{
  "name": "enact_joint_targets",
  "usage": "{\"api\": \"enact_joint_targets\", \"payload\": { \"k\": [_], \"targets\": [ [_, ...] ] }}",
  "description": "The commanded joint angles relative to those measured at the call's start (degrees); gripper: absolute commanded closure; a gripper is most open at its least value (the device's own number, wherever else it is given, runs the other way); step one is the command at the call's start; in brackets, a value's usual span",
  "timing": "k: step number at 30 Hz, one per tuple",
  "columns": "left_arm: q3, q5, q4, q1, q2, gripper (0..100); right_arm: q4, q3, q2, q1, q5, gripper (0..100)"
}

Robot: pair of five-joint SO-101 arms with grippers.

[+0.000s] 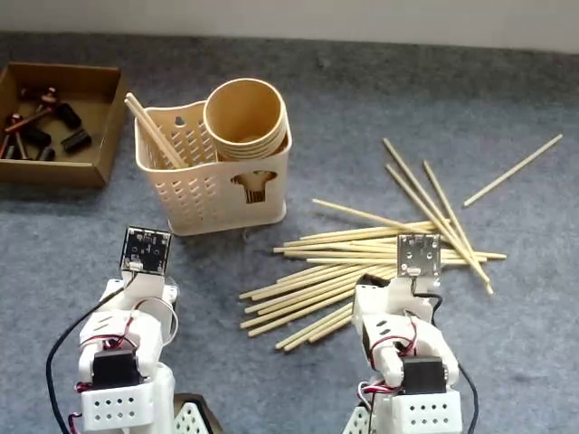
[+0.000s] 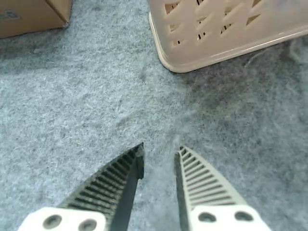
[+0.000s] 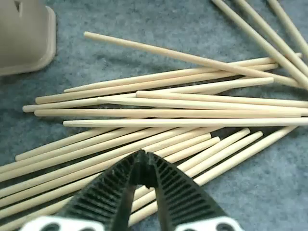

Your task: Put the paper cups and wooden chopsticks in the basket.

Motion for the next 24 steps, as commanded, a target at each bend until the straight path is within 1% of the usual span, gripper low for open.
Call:
{"api": "enact_joint_targets", "payload": {
  "k": [1,6,8,10,15,17,20,24],
  "targets": [
    [-0.22,-0.44,-1.67,0.84,-0.48,88,0.31,8.04,-0.13,0.84,0.00,99.3],
    [-6.02,-0.35,-1.32,0.31,-0.22,89,0.31,8.04,0.04,0.84,0.00,99.3],
    [-9.45,-2.55,-1.14,0.48,-0.04,89,0.31,8.04,0.13,0.84,0.00,99.3],
    [-13.67,-4.75,0.97,0.48,0.04,89,0.31,8.04,0.13,0.92,0.00,99.3],
    [-23.96,-6.24,6.77,0.66,0.84,89,0.31,8.04,-0.04,3.91,0.00,99.3],
    [-27.12,-7.74,8.79,2.59,3.65,89,0.31,8.04,-0.13,4.35,0.00,99.3],
    [-31.96,-10.90,11.69,7.34,11.91,89,0.31,8.04,-0.13,4.35,0.00,99.3],
    [-37.76,-11.08,14.77,15.69,25.36,89,0.31,8.04,-0.13,4.35,0.00,99.3]
  ]
}}
